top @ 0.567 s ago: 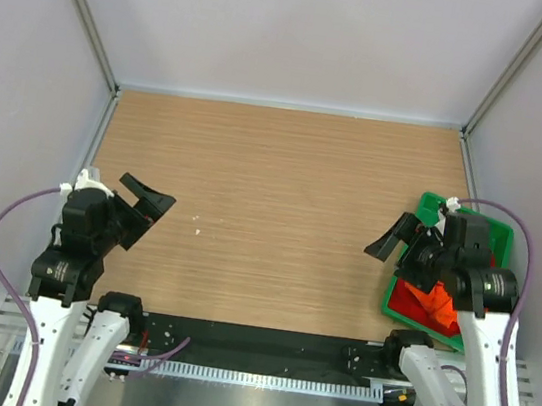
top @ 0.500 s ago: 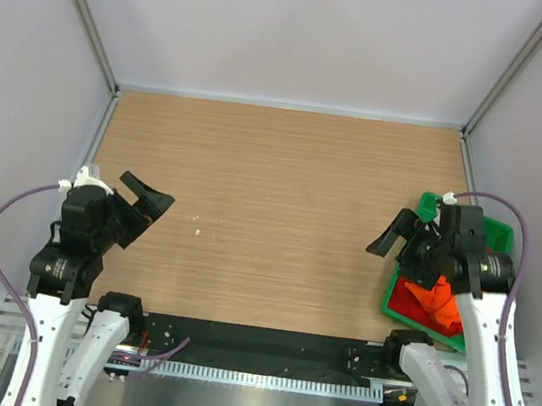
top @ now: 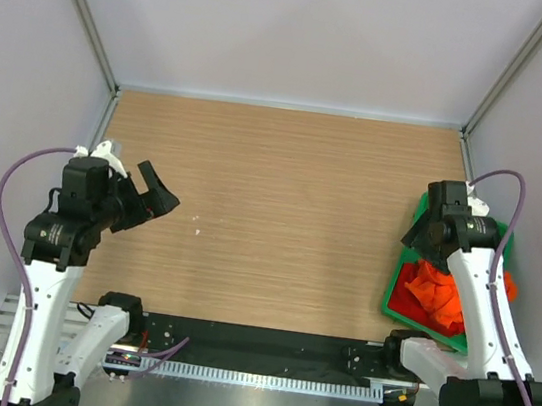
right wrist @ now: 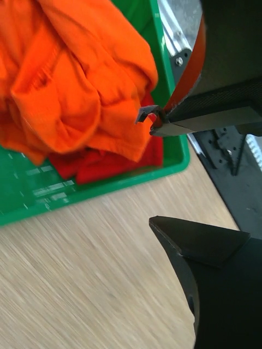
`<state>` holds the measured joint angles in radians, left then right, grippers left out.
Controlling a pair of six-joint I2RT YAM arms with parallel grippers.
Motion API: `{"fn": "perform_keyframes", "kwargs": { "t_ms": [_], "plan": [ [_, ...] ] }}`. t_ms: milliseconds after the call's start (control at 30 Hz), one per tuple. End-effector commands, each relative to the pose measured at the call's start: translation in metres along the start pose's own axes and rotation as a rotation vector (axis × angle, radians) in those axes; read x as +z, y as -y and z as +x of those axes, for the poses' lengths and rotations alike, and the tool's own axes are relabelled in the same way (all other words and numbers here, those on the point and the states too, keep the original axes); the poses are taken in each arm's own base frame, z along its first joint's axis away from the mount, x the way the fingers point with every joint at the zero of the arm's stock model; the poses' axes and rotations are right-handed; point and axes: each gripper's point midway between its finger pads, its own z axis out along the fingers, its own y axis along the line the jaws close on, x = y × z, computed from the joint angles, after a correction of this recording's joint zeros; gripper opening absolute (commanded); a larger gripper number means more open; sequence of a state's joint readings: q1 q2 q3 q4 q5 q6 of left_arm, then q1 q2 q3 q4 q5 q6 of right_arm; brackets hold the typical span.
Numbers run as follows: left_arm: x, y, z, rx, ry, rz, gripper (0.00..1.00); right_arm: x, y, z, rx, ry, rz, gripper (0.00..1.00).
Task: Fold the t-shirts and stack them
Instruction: Grab the tshirt from the pile
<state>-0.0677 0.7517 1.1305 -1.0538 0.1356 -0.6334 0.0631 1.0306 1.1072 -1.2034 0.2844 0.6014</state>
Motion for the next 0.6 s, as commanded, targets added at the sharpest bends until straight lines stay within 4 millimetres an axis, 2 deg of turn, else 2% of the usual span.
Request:
{"fn": "perform_keyframes", "kwargs": {
  "t_ms": [0,167,300,400,467,567],
  "plan": [
    [-0.008,0.016,-0.005,0.099,0.011,0.09,1.0,0.014,0.033,-0.033,0.052,0.158,0.235,0.67],
    [-0.015,0.029,-0.023,0.193,0.044,0.1,1.0,0.045,0.045,-0.05,0.035,0.198,0.307,0.67],
    [-0.021,0.033,-0.026,0.27,0.048,0.103,1.0,0.078,0.053,-0.039,0.057,0.117,0.373,0.65],
    [-0.022,0.029,-0.023,0.292,0.048,0.085,1.0,0.099,0.048,-0.037,0.063,0.089,0.373,0.65],
    [-0.022,0.027,-0.021,0.296,0.04,0.082,1.0,0.112,0.037,-0.037,0.05,0.063,0.333,0.64],
    [-0.022,0.027,-0.019,0.294,0.033,0.083,1.0,0.12,0.026,-0.038,0.038,0.039,0.294,0.6]
  ]
}}
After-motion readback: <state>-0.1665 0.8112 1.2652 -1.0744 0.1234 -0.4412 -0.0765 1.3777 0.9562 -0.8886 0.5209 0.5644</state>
